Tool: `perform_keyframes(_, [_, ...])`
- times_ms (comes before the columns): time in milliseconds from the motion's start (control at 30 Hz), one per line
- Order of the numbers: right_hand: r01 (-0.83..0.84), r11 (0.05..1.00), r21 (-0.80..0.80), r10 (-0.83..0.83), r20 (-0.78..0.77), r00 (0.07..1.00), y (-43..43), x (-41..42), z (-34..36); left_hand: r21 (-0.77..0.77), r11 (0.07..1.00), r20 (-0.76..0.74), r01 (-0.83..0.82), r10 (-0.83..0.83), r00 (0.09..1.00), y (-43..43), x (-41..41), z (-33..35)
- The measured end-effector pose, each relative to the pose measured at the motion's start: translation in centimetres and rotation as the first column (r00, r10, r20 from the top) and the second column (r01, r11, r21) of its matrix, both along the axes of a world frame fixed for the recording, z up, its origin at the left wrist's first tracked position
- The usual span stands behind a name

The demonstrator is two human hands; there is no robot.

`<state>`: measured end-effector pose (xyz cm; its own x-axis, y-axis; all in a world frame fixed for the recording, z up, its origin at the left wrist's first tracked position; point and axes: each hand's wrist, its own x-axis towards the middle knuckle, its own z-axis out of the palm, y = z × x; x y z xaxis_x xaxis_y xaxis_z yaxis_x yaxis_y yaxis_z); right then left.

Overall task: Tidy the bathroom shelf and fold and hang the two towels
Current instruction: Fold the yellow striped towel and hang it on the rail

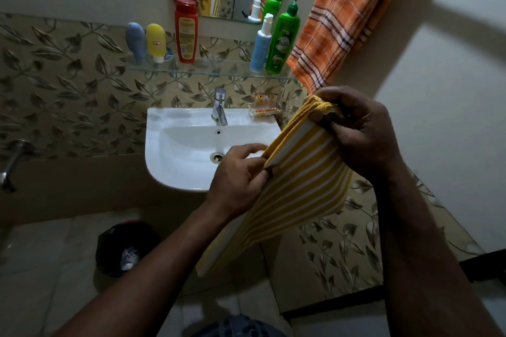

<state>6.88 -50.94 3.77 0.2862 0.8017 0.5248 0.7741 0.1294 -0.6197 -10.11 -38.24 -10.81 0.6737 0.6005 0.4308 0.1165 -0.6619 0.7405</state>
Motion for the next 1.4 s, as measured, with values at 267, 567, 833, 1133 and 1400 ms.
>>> perform_keyframes(267, [0.097,0.994,0.047,-0.094,-0.057,0.994,-0.6,0.5,-0.3,-0.093,0.996,0.167,0.001,0.015,0.986,-0.4,-0.2,-0.4])
perform_keyframes(567, [0.185,0.981,0.054,-0.166,-0.252,0.953,-2.5,1.9,-1.9,-0.326,0.937,0.236,0.128,-0.051,0.971,0.2,-0.9,0.9])
perform_keyframes(833, [0.187,0.982,0.037,-0.172,-0.255,0.952,-3.7,2.0,-2.0,0.106,0.99,0.06,0.09,-0.097,0.994,0.1,-0.9,1.5])
perform_keyframes(1133, [0.226,0.968,0.112,-0.192,-0.257,0.947,-3.6,1.8,-2.2,-0.178,0.98,0.147,0.094,-0.068,0.987,-1.9,0.2,2.3])
perform_keyframes(1400, [0.257,0.961,0.101,-0.212,-0.33,0.92,-4.7,2.0,-2.6,-0.148,0.978,0.094,0.147,-0.134,0.986,-2.7,1.0,2.3])
